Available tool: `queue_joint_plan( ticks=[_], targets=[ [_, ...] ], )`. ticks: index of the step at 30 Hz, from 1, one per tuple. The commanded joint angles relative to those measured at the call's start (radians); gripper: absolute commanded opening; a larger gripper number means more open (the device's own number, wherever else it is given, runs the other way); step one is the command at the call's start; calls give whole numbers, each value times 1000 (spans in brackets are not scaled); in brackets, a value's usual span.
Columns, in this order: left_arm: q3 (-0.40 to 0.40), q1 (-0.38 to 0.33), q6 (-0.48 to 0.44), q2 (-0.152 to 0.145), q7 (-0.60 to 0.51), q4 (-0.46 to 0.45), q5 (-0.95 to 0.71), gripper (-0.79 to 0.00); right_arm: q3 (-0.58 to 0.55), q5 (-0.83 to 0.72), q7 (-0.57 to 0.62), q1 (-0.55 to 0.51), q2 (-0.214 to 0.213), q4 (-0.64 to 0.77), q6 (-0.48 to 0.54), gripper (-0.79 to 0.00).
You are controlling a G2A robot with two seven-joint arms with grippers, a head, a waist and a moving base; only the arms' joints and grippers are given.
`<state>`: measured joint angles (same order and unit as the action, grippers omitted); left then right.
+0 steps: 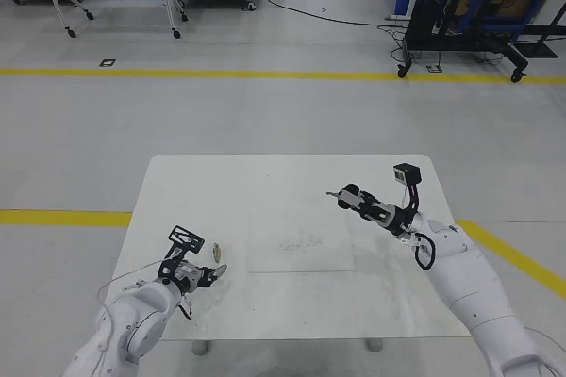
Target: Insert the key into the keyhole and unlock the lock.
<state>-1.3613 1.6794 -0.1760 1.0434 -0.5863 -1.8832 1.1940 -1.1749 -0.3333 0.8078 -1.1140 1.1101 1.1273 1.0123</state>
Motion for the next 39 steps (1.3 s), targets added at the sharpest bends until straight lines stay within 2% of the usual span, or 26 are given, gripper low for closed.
queue_joint_plan(
  ticks=[1, 2, 5, 13, 18, 22, 25, 26, 27, 28, 39],
  targets=[
    [25, -41, 18, 5, -12, 35, 8, 0, 0, 0, 0, 0, 0, 0, 0, -785],
    [44, -63, 34, 8, -21, 51, 20, 0, 0, 0, 0, 0, 0, 0, 0, -785],
    [72, -88, 64, 14, -33, 71, 39, -68, 0, 0, 0, 0, 0, 0, 0, -785],
    [95, -91, 100, 23, -16, 85, 49, -95, 0, 0, 0, 0, 0, 0, 0, -785],
    [107, -111, 107, 28, -20, 97, 51, -256, 0, 0, 0, 0, 0, 0, 0, -785],
    [112, -134, 116, 32, -23, 116, 43, -336, 0, 0, 0, 0, 0, 0, 0, -785],
    [120, -147, 121, 36, -30, 127, 41, -459, 0, 0, 0, 0, 0, 0, 0, -785],
    [121, -150, 124, 37, -33, 129, 43, -579, 0, 0, 0, 0, 0, 0, 0, -785],
    [121, -151, 130, 37, -36, 131, 45, -748, 0, 0, 0, 0, 0, 0, 0, -785],
    [124, -153, 134, 38, -40, 131, 47, -785, 0, 0, 0, 0, 0, 0, 0, -785],
    [118, -140, 133, 41, -45, 124, 55, -785, 0, 0, 0, 0, 0, 0, 0, -785]
  ],
)
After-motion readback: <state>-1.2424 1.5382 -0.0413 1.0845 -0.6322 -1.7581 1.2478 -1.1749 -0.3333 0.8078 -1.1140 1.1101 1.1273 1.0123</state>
